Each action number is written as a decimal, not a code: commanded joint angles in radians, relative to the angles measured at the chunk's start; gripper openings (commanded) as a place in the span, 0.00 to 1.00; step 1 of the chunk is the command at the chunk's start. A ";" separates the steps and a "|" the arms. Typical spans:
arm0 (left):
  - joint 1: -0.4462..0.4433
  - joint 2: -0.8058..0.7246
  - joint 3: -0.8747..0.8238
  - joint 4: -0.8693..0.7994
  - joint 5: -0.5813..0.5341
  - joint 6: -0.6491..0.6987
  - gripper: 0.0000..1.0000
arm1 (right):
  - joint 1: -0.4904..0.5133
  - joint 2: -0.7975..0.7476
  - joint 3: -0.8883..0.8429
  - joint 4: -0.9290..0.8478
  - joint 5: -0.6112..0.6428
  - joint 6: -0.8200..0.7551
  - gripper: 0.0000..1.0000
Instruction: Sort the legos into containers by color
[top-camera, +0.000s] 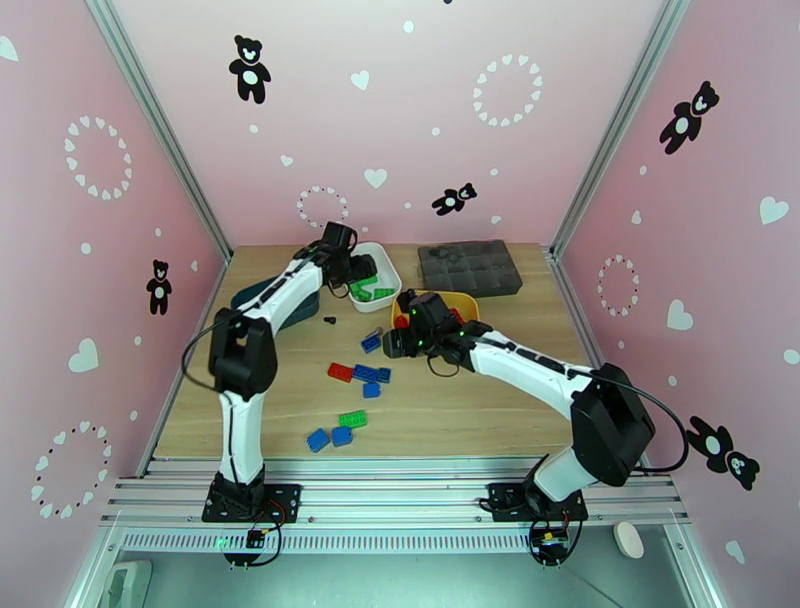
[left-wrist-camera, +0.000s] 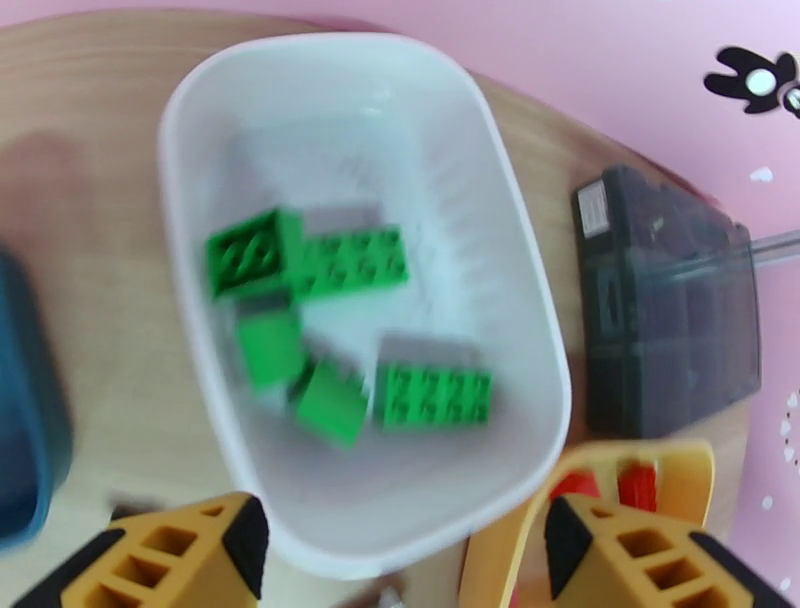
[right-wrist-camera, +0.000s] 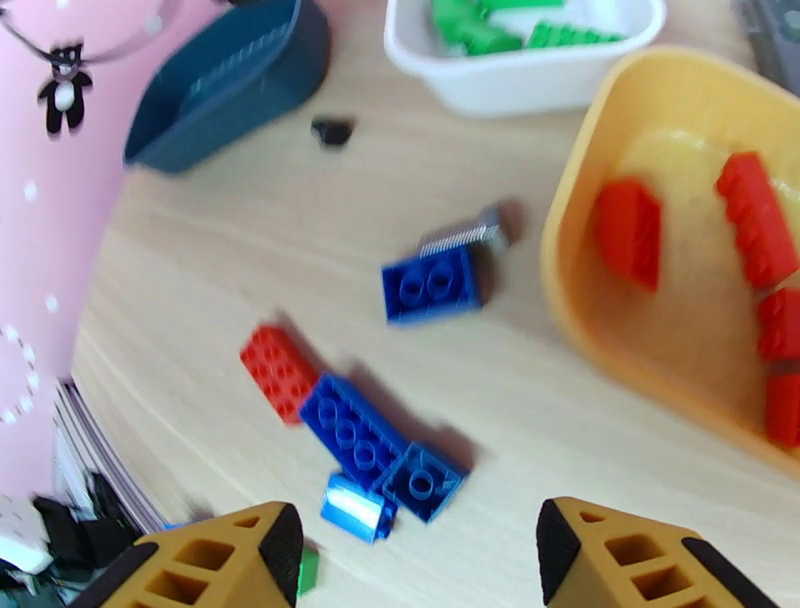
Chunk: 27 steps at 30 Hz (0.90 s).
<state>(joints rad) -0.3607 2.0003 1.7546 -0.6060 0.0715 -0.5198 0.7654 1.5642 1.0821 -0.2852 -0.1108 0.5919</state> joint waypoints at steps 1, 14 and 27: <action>-0.024 -0.158 -0.151 0.054 -0.037 0.001 0.79 | 0.059 0.001 -0.018 -0.047 0.059 -0.038 0.66; -0.261 -0.579 -0.771 0.030 -0.171 0.122 0.75 | 0.147 -0.117 -0.231 -0.067 0.161 -0.007 0.65; -0.460 -0.695 -1.012 0.050 -0.190 0.074 0.72 | 0.139 -0.419 -0.382 -0.154 0.183 0.008 0.70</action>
<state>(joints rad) -0.8146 1.3422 0.7639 -0.5575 -0.0784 -0.4084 0.9035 1.1854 0.7357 -0.4171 0.0906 0.6003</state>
